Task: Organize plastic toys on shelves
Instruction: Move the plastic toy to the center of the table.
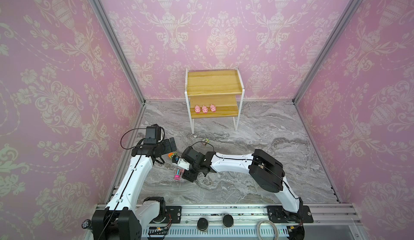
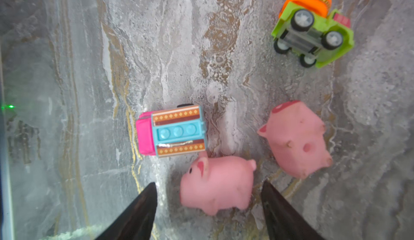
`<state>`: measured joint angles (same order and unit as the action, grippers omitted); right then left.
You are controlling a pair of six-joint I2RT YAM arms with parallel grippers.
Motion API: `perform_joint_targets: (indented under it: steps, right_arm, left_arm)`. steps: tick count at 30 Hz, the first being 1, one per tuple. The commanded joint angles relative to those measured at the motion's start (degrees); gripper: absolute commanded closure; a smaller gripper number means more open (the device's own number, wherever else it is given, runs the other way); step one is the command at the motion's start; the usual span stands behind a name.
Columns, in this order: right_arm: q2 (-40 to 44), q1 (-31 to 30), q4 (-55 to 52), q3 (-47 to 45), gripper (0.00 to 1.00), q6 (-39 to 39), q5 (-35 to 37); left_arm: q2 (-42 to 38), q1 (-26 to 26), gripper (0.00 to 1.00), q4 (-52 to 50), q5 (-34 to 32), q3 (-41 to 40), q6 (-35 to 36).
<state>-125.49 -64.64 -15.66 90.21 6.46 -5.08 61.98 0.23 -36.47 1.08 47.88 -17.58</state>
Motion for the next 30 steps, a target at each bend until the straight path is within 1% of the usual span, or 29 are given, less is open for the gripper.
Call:
perform_joint_targets:
  steps: [1, 3, 6, 9, 12, 16, 20, 25, 28, 30]
  right_arm:
    - [-1.65, -0.34, 0.98, 1.91, 0.27, 0.01, 2.58]
    - [-1.87, -0.31, 2.1, 1.5, 0.34, -0.37, 3.34]
    - [-0.05, -0.16, 6.15, -1.68, 0.49, -1.5, 3.85]
    - [2.9, 0.19, 10.91, -5.84, 0.58, -2.65, 3.93]
    - [6.83, 0.55, 15.3, -10.58, 0.62, -3.33, 4.33]
    - [13.27, 1.62, 21.51, -19.51, 0.62, -5.43, 5.75]
    - [18.74, 3.65, 28.39, -31.76, 0.59, -7.69, 7.79]
    - [20.28, 5.43, 37.29, -42.84, 0.57, -8.3, 10.17]
    - [20.7, 6.63, 41.18, -47.02, 0.55, -8.76, 10.76]
    - [21.93, 7.12, 42.38, -49.46, 0.5, -9.03, 11.35]
  left_arm:
    - [0.25, 0.5, 0.01, -1.25, 0.54, 1.52, -0.96]
    - [0.34, 0.52, 0.01, -1.23, 0.72, 1.48, -0.96]
    - [0.31, 0.54, 0.01, -0.98, 1.03, 1.43, -0.96]
    - [0.25, 0.5, 0.01, -0.91, 1.41, 1.43, -0.99]
    - [0.17, 0.54, 0.01, -0.77, 1.93, 1.34, -1.03]
    - [0.11, 0.48, 0.01, -0.39, 2.99, 1.25, -1.08]
    - [-0.13, 0.49, 0.01, 0.07, 4.2, 1.17, -1.17]
    - [-0.52, 0.45, 0.01, 0.3, 4.94, 1.0, -1.22]
    - [-0.89, 0.31, 0.01, 0.43, 5.07, 0.81, -1.15]
    - [-1.24, 0.25, 0.01, 0.51, 5.03, 0.68, -1.14]
